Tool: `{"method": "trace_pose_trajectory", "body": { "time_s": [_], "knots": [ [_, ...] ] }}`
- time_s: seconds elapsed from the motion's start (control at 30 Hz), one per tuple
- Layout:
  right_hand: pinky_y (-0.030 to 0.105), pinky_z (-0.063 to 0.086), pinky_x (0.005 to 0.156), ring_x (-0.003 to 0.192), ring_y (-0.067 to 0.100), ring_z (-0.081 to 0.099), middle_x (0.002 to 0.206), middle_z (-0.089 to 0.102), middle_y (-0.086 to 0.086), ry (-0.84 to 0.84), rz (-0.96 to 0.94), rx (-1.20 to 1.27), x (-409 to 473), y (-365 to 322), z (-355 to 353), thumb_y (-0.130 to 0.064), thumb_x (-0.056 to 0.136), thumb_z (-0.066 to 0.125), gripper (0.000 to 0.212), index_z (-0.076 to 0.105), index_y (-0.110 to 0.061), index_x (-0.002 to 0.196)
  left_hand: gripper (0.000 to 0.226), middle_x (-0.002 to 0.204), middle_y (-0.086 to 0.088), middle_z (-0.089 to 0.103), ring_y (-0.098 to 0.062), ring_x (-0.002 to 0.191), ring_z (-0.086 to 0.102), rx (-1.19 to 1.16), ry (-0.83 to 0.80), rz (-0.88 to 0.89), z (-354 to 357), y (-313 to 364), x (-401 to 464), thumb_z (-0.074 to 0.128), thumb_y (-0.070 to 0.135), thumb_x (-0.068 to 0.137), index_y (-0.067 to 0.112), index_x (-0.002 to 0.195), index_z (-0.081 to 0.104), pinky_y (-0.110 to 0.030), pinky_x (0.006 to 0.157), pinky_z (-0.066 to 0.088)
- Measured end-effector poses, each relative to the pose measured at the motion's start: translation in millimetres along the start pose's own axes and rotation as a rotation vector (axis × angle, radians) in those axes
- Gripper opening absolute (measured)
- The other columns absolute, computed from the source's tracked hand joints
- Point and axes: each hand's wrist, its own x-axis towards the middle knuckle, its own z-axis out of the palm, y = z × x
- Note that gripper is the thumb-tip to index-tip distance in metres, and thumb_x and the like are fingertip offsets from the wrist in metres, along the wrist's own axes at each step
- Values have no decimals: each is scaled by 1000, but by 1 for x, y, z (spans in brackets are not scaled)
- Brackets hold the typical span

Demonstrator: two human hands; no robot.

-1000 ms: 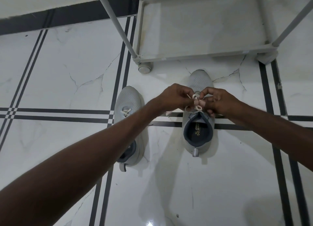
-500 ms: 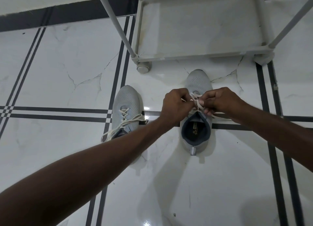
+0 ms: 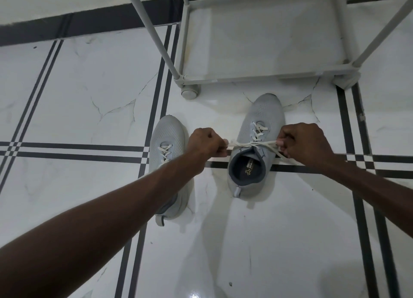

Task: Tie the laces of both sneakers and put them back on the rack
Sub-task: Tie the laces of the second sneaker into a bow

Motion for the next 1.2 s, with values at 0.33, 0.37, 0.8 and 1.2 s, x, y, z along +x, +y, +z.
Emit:
{"method": "trace_pose_trajectory", "body": {
  "time_s": [0.33,0.37,0.8,1.2],
  "knots": [
    [35,39,58,68,28,56,76,67,8,-139,-253,-275,3,-2,-5,-22,90,61,8,62,-17,84,14,78,-7,78,-19,65,71,805,-200,558,3,4,-1,74,20,85,9,93,76,-29,69,56],
    [34,38,58,67,27,54,76,67,7,-148,-258,-295,4,-2,-5,-22,91,59,7,62,-20,85,14,79,-7,78,-21,66,69,896,-170,634,4,6,1,72,22,86,10,92,76,-32,70,55],
    [26,36,63,54,5,44,51,52,-10,-439,-195,-173,30,13,-8,-2,85,51,36,46,-21,54,20,71,-4,66,-32,70,63,1340,-235,821,-7,0,1,52,8,83,25,72,47,-31,60,30],
    [30,34,60,64,18,49,64,52,-10,-277,-261,-384,9,7,-3,-11,87,60,33,45,-29,63,18,88,-4,72,-33,82,66,1361,-232,768,-17,-18,-7,45,18,88,21,90,63,-30,62,33]
  ]
}}
